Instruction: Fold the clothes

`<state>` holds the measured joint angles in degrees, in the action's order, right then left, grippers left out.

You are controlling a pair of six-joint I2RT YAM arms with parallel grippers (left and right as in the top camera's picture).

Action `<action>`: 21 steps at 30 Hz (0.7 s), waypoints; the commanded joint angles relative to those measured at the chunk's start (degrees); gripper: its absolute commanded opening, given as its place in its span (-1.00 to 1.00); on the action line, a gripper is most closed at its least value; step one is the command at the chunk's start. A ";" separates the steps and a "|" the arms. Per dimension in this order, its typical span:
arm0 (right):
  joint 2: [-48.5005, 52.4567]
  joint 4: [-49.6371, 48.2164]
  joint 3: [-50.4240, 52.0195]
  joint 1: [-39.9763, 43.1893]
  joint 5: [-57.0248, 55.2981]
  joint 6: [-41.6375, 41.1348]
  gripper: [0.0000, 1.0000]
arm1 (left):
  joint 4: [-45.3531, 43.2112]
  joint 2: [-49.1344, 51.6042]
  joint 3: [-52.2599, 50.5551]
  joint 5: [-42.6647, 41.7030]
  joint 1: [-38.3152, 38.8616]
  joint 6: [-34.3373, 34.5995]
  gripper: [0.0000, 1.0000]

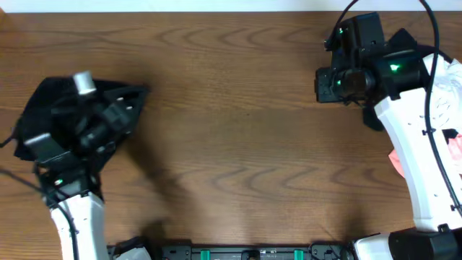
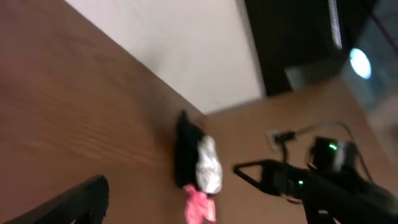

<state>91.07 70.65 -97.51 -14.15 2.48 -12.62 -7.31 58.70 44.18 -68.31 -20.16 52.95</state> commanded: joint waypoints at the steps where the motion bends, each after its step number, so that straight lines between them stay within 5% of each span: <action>1: -3.48 0.09 0.02 0.26 1.03 -1.11 -0.58 | -8.31 -0.96 1.57 5.31 7.82 15.30 0.96; 7: -6.36 0.83 0.02 0.26 1.01 -1.14 -0.44 | -7.78 -1.14 4.00 24.28 18.58 26.34 0.96; 9: -7.21 1.20 0.02 0.26 1.01 -1.90 -0.39 | -5.66 -0.94 5.25 30.49 20.83 24.92 0.96; 17: -8.74 2.75 0.02 0.26 1.22 -2.14 -0.30 | 37.27 5.70 19.67 58.12 24.02 -6.73 0.96; 21: -9.20 3.08 0.02 0.24 2.51 -0.90 -0.29 | 47.76 8.35 23.45 66.03 26.08 -21.07 0.96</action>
<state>83.22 73.60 -97.49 -14.15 3.62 -14.04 37.32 65.73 64.42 -14.74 4.49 49.01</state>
